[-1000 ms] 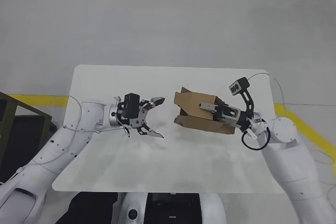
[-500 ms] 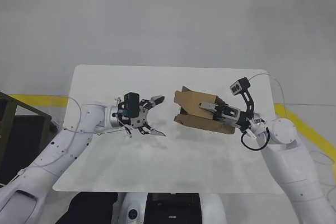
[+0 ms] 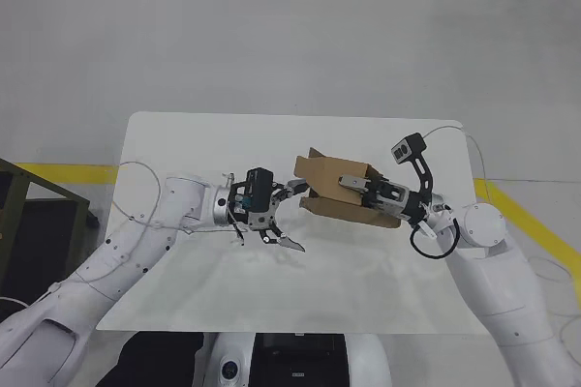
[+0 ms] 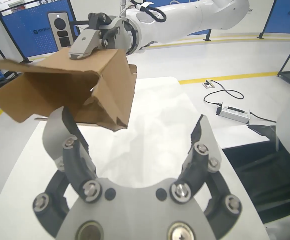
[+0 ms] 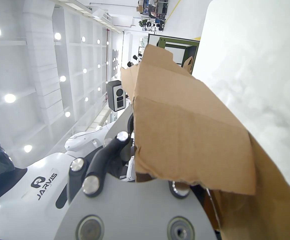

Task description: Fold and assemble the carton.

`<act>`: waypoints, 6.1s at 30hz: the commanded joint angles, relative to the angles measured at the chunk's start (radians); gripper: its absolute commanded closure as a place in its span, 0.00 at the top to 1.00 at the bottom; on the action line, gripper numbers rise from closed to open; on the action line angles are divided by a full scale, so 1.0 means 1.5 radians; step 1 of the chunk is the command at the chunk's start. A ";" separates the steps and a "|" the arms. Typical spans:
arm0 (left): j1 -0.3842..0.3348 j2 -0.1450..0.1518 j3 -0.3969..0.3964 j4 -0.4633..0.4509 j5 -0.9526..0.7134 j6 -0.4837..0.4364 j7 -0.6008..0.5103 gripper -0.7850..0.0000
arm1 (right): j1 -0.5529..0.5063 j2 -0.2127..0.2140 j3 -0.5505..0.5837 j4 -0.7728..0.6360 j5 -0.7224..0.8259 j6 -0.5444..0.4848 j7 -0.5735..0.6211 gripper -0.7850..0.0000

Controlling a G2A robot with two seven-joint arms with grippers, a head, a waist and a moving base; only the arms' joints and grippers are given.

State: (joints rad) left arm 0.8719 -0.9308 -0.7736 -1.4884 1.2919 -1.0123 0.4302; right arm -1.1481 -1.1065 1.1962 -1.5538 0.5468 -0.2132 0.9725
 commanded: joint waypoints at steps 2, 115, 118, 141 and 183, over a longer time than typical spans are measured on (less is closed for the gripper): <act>-0.042 -0.016 0.018 0.031 -0.035 0.000 -0.026 1.00 | 0.000 -0.001 -0.002 -0.001 0.000 -0.002 0.001 0.00; -0.015 -0.062 -0.082 0.140 -0.109 0.008 -0.064 1.00 | -0.035 -0.012 0.013 -0.028 0.032 -0.026 -0.075 0.00; -0.013 -0.062 -0.086 0.134 -0.105 0.005 -0.063 1.00 | -0.038 -0.013 0.012 -0.033 0.009 -0.021 -0.099 0.00; -0.081 -0.095 -0.074 0.189 -0.171 0.005 -0.113 1.00 | -0.063 -0.016 0.007 -0.076 -0.027 -0.026 -0.104 0.00; -0.088 -0.095 -0.047 0.187 -0.192 0.000 -0.129 1.00 | -0.056 -0.020 0.010 -0.061 -0.009 -0.013 -0.079 0.00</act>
State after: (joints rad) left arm 0.7400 -1.0740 -0.8456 -1.2074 1.0037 -1.0123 0.2381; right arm -1.2319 -1.1367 1.2118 -1.6462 0.5327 -0.2320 0.8539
